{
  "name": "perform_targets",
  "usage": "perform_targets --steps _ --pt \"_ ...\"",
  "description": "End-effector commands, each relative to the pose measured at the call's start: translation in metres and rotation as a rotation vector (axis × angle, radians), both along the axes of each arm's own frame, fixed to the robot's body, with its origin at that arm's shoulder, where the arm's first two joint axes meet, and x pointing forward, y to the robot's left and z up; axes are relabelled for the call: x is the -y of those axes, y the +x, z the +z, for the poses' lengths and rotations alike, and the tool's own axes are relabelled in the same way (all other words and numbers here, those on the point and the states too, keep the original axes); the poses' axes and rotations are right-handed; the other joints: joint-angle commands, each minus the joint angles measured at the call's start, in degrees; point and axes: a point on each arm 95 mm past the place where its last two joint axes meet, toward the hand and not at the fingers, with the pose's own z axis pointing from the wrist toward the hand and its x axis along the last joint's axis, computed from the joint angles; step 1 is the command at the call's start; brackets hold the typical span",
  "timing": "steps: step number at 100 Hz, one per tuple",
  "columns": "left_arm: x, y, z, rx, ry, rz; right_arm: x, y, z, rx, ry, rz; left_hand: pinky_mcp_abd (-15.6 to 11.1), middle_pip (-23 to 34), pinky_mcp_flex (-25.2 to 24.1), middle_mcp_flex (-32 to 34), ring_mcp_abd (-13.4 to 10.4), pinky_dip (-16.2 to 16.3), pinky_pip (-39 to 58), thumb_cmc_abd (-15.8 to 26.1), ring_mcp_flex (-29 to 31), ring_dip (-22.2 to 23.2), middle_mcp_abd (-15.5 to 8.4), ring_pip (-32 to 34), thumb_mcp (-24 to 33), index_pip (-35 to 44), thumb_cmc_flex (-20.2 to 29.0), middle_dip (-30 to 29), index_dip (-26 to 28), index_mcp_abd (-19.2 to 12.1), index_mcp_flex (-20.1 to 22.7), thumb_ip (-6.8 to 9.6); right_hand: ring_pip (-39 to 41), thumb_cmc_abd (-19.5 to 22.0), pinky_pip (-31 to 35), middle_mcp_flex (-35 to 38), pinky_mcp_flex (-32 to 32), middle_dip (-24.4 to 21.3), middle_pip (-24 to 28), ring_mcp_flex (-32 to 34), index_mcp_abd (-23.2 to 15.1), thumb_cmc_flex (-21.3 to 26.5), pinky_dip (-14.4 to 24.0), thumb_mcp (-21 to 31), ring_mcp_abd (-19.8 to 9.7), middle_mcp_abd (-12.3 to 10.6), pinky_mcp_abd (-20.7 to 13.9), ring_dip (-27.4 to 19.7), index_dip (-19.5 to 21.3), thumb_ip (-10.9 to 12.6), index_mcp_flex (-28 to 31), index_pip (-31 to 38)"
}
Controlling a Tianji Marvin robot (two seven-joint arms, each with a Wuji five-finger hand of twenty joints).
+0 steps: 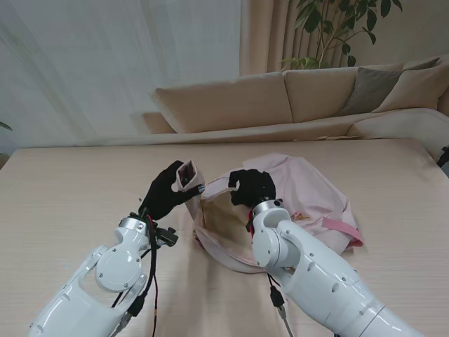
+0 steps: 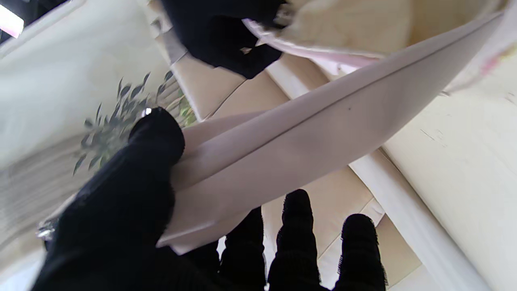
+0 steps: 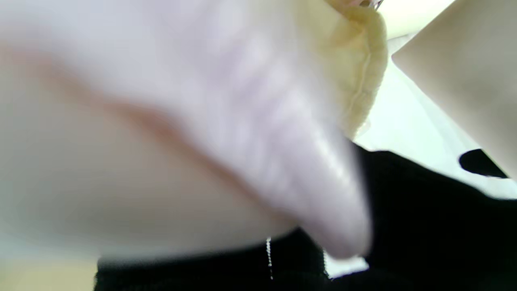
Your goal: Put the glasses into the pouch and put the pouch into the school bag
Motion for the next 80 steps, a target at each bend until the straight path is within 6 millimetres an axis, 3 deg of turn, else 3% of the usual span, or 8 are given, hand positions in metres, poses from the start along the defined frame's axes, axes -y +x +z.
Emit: perform_targets --steps 1,31,34,39,80 --pt "0.012 -0.002 0.0 -0.019 -0.053 -0.016 -0.006 0.004 0.004 -0.013 0.01 -0.01 -0.75 1.16 -1.12 -0.75 -1.96 0.91 2.36 5.76 -1.67 0.19 -1.96 0.76 0.42 7.79 2.55 0.48 1.29 -7.88 4.51 -2.08 1.03 -0.36 1.04 0.86 -0.54 0.29 0.8 2.39 0.01 2.82 1.23 2.55 -0.4 3.86 0.98 0.37 0.31 -0.94 1.94 0.96" --pt "0.025 0.005 -0.013 -0.057 -0.125 -0.075 -0.01 0.011 0.012 -0.013 0.055 -0.043 -2.28 0.81 -2.65 -4.76 -4.98 0.19 -0.37 7.2 -5.99 0.11 -3.14 0.42 -1.43 7.71 3.49 -0.17 0.86 -9.11 5.41 -3.68 2.44 -0.07 1.49 0.45 -0.97 1.4 1.73 2.12 0.77 3.49 1.59 2.34 0.18 4.64 1.19 0.7 0.82 -0.84 1.79 1.04" --pt "0.027 0.006 -0.014 -0.061 -0.124 -0.08 -0.01 0.012 0.013 -0.011 0.057 -0.044 -2.4 0.92 -2.74 -4.98 -5.27 0.13 -0.74 7.04 -6.27 0.09 -4.89 0.38 -1.5 7.58 3.66 -0.17 0.71 -9.35 5.76 -3.66 2.56 -0.06 1.53 0.43 -1.01 1.49 1.79 2.02 0.79 3.57 1.62 2.31 0.24 4.68 1.21 0.72 0.86 -0.83 1.78 1.03" --pt "0.03 0.007 -0.016 -0.067 -0.123 -0.092 -0.011 0.012 0.015 -0.006 0.057 -0.042 -2.76 1.19 -2.49 -6.31 -5.63 0.0 -2.51 7.05 -7.0 0.09 -5.39 0.4 -1.85 7.41 4.04 -0.33 0.77 -9.41 5.88 -3.63 2.72 0.04 1.59 0.4 -0.94 1.57 1.83 2.13 0.8 3.57 1.67 2.16 0.21 4.64 1.18 0.72 0.91 -0.83 1.78 1.01" --pt "0.043 0.028 -0.038 -0.043 0.102 -0.182 -0.017 0.013 0.024 -0.004 0.114 -0.048 -4.02 0.17 -2.28 -15.82 -7.44 0.94 -6.48 8.74 -11.51 -0.99 -6.97 -1.2 -4.49 6.73 5.53 -3.51 1.15 -10.64 6.34 -4.41 4.16 1.21 1.91 -0.14 -0.71 2.86 2.86 1.77 1.38 4.55 2.01 1.29 0.25 5.17 1.86 1.14 2.32 -0.57 1.33 1.49"
